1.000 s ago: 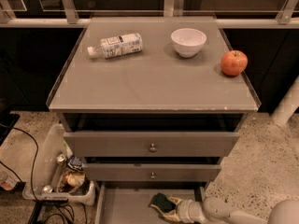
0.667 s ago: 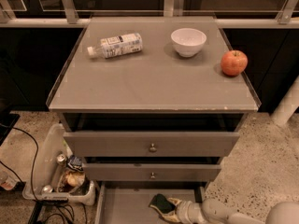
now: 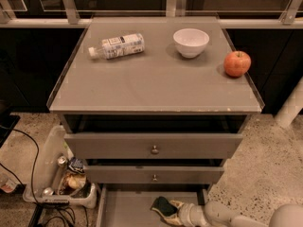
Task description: Place sponge into bottom drawer
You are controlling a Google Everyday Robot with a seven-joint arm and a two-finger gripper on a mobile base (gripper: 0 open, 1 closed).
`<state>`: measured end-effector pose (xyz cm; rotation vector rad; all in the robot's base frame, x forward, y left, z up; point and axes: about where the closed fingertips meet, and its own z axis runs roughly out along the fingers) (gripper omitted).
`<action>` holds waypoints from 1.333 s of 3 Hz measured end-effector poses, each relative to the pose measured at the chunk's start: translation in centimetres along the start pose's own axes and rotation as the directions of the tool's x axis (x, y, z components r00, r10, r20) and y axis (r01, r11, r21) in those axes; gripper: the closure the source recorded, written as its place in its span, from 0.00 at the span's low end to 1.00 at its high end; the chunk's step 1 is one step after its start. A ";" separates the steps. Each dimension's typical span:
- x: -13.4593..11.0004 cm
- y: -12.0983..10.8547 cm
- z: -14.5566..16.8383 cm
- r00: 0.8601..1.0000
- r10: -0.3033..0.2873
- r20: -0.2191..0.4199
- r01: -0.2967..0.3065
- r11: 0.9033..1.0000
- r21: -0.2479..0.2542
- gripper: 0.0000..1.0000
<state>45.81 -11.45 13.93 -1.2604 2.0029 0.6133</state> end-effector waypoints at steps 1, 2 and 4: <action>0.0 0.0 0.0 1.000 0.000 0.000 0.000 1.000 0.000 0.36; 0.0 0.0 0.0 1.000 0.000 0.000 0.000 1.000 0.000 0.13; 0.0 0.0 0.0 1.000 0.000 0.000 0.000 1.000 0.000 0.00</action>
Offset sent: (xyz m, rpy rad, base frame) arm 0.0000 0.0000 0.0000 0.0000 0.0000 0.0000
